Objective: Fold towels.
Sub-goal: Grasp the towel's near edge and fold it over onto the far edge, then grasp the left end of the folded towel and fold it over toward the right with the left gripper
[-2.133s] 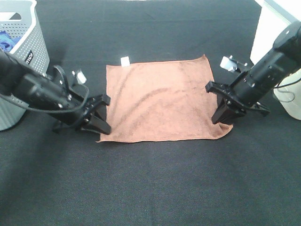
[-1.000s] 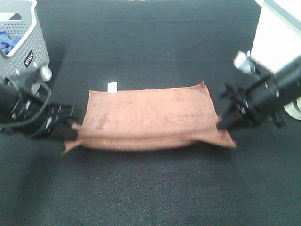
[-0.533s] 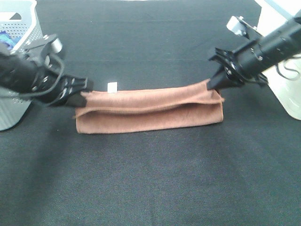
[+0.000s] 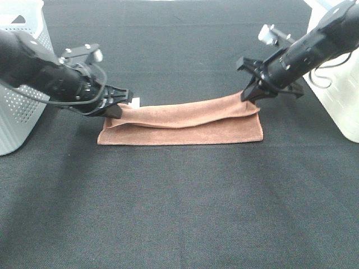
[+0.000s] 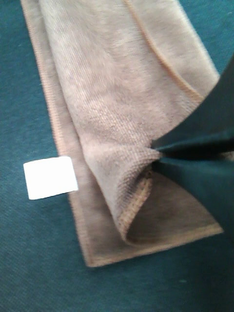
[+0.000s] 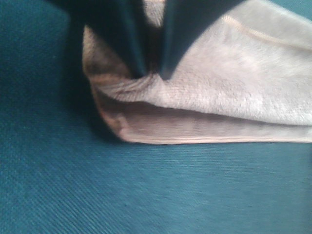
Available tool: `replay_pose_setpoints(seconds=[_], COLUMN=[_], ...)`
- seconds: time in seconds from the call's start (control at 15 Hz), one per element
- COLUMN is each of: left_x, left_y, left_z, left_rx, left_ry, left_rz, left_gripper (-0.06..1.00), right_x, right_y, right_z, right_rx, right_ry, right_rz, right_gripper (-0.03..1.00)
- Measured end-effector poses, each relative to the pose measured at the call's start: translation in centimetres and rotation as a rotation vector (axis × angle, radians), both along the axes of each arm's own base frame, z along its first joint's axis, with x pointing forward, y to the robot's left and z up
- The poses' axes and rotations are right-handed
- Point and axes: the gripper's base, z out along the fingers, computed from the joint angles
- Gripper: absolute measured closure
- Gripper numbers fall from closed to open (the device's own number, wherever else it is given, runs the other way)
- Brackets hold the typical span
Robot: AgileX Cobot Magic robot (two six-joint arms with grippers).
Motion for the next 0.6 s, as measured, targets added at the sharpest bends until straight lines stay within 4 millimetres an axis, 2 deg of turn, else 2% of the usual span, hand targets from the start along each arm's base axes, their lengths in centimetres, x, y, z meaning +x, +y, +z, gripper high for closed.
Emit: replay_pose_setpoints(seconds=[0.07, 0.27, 0.33, 0.4, 0.6], left_x=[0.3, 0.8, 0.8, 0.9, 0.7], left_y=[-0.1, -0.3, -0.3, -0.2, 1.4], left_z=[0.2, 0.9, 0.9, 0.9, 0.5], left_rx=[-0.003, -0.011, -0.011, -0.008, -0.050], left_ry=[-0.009, -0.032, -0.032, -0.030, 0.087], left_rz=[-0.001, -0.005, -0.005, -0.004, 0.092], left_gripper=[0.80, 0.31, 0.31, 0.21, 0.19], right_x=[0.0, -0.1, -0.1, -0.4, -1.4], right_y=[0.0, -0.1, -0.1, -0.2, -0.8], right_z=[-0.3, 0.0, 0.0, 0.8, 2.6], right_rx=[-0.003, -0.007, -0.007, -0.038, -0.113], right_ry=[0.006, 0.012, 0.012, 0.021, 0.075], right_rz=[-0.002, 0.002, 0.002, 0.023, 0.035], right_gripper=[0.73, 0.30, 0.30, 0.18, 0.14])
